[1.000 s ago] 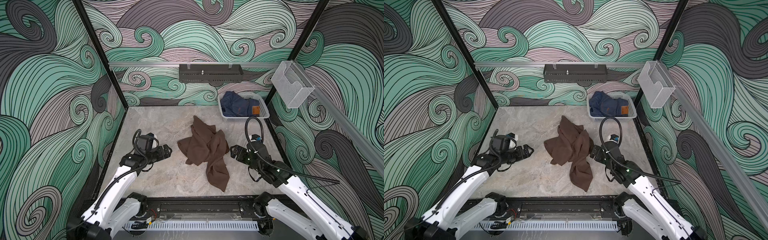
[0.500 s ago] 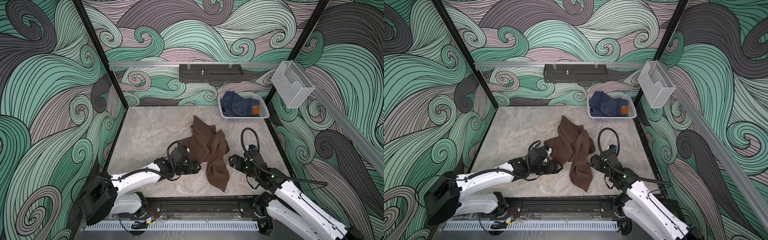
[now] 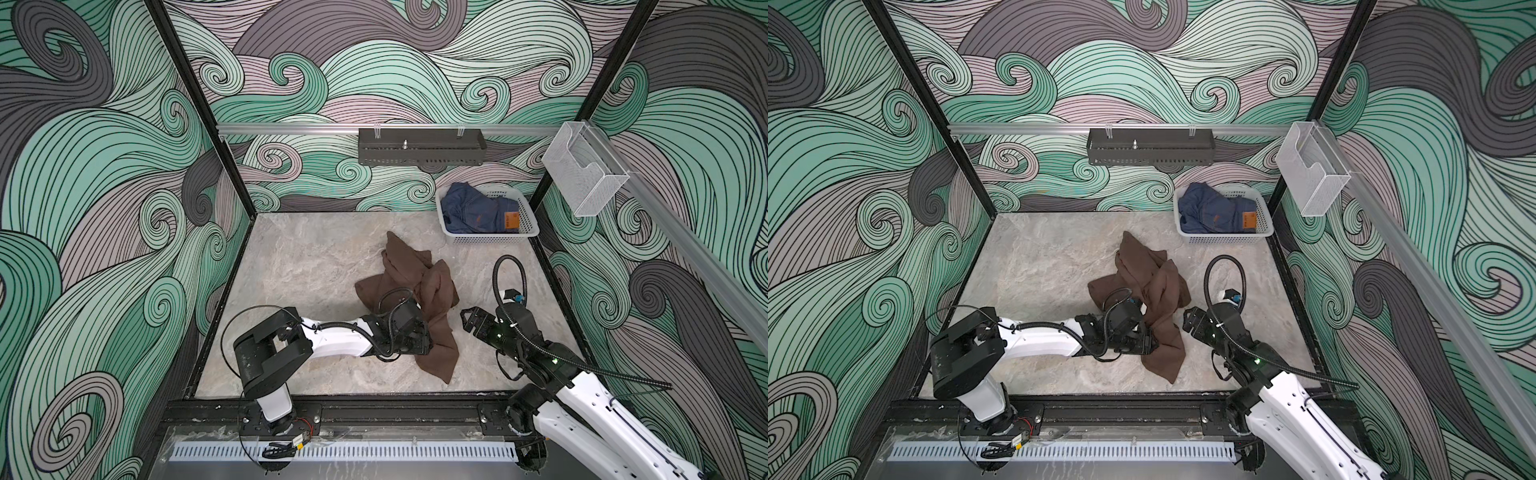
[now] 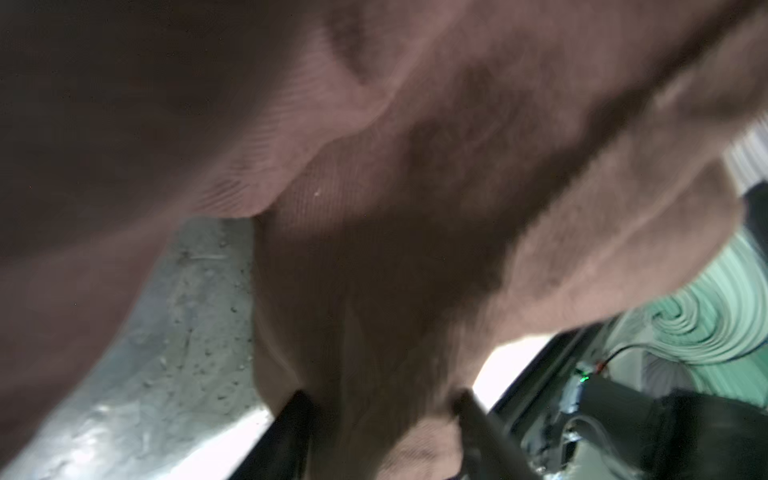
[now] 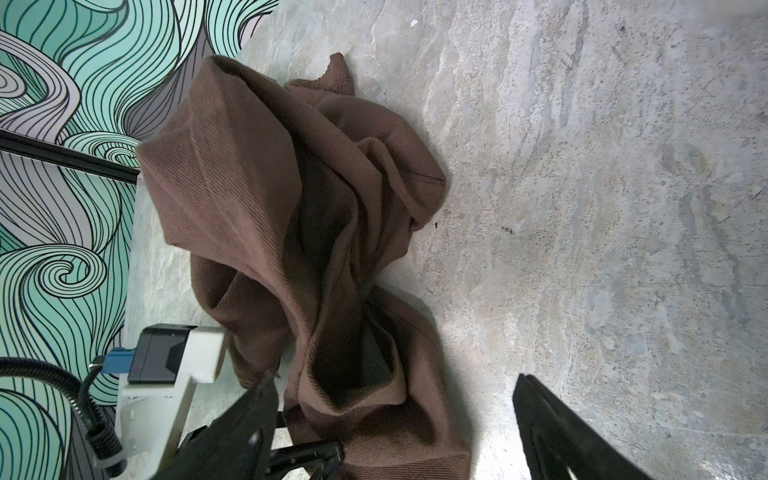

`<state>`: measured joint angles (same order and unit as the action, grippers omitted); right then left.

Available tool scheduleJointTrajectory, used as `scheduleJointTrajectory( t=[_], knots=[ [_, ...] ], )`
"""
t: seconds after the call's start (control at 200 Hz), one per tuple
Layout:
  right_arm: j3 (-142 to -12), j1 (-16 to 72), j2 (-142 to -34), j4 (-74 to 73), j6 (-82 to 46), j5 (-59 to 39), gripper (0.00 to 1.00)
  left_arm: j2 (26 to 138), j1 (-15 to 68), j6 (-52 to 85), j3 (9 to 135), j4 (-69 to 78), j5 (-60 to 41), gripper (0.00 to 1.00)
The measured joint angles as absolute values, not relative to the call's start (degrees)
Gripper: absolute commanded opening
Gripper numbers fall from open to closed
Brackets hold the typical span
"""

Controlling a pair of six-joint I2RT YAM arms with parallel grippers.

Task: Fold and stack the trousers
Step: 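Grasp a trouser leg with the left gripper while the right gripper holds the waistband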

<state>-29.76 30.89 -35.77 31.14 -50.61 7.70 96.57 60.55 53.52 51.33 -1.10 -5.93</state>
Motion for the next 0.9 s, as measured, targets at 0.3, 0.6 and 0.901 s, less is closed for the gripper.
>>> scheduleJointTrajectory(
  t=[0.3, 0.6, 0.901],
  knots=[
    [-30.7, 30.6, -39.0, 31.0, -51.1, 7.7, 0.87, 77.4, 57.2, 43.3, 55.4, -24.8, 12.9, 0.00],
    [-36.5, 30.6, -51.3, 27.2, -58.0, 7.4, 0.83, 49.2, 35.5, 26.0, 58.5, -40.0, 27.6, 0.00],
    [-41.6, 32.7, -68.7, 19.2, -68.5, 2.9, 0.83, 48.1, 25.8, 17.6, 59.9, -46.6, 30.0, 0.00]
  ],
)
